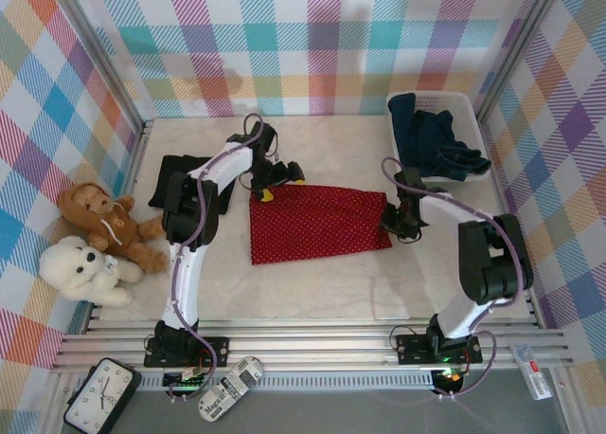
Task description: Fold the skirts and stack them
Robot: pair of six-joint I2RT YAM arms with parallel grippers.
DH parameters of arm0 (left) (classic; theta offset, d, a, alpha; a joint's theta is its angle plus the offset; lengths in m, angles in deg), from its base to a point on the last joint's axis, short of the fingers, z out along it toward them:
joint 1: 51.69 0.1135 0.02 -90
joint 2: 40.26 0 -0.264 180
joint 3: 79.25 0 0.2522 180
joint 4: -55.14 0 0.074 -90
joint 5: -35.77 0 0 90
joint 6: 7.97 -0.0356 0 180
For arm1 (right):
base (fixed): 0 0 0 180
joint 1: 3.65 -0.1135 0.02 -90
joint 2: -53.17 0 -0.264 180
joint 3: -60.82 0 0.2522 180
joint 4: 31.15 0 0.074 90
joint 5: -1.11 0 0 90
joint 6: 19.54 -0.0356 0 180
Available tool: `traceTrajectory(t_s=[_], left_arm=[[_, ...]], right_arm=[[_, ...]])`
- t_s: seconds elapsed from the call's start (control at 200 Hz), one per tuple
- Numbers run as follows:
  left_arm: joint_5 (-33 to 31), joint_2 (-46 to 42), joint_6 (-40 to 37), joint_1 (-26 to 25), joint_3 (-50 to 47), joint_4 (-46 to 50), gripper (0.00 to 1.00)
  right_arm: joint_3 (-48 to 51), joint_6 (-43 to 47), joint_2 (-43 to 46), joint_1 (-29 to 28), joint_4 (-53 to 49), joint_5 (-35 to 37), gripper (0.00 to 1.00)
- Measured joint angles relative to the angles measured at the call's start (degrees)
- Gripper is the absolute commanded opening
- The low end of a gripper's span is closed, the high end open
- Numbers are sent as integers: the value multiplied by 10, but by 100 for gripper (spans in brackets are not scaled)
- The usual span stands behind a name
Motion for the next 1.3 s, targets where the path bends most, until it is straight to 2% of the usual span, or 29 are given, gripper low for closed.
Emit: traceTrajectory(t_s=[0.08, 0.215, 0.395, 0.605, 0.735, 0.895, 1.08, 1.3], left_arm=[[5, 0, -10, -3, 6, 6, 100], [26, -24, -11, -10, 6, 6, 99], [102, -68, -4, -52, 24, -24, 83], [188, -6, 29, -116, 99, -88, 78], [219, 80, 62, -125, 149, -130, 78], [231, 186, 71, -121, 230, -132, 78], [196, 213, 76, -118, 284, -135, 79], [189, 226, 79, -118, 303, -145, 79]], right_arm=[[27, -16, 57, 0, -1, 0, 57], [87, -73, 160, 0, 14, -15, 59], [167, -168, 213, 0, 62, -37, 61], [211, -229, 219, 0, 120, -55, 67], [227, -253, 214, 0, 169, -61, 67], [245, -271, 186, 0, 221, -68, 67], [256, -280, 174, 2, 249, -76, 64], [273, -284, 174, 8, 276, -85, 63]])
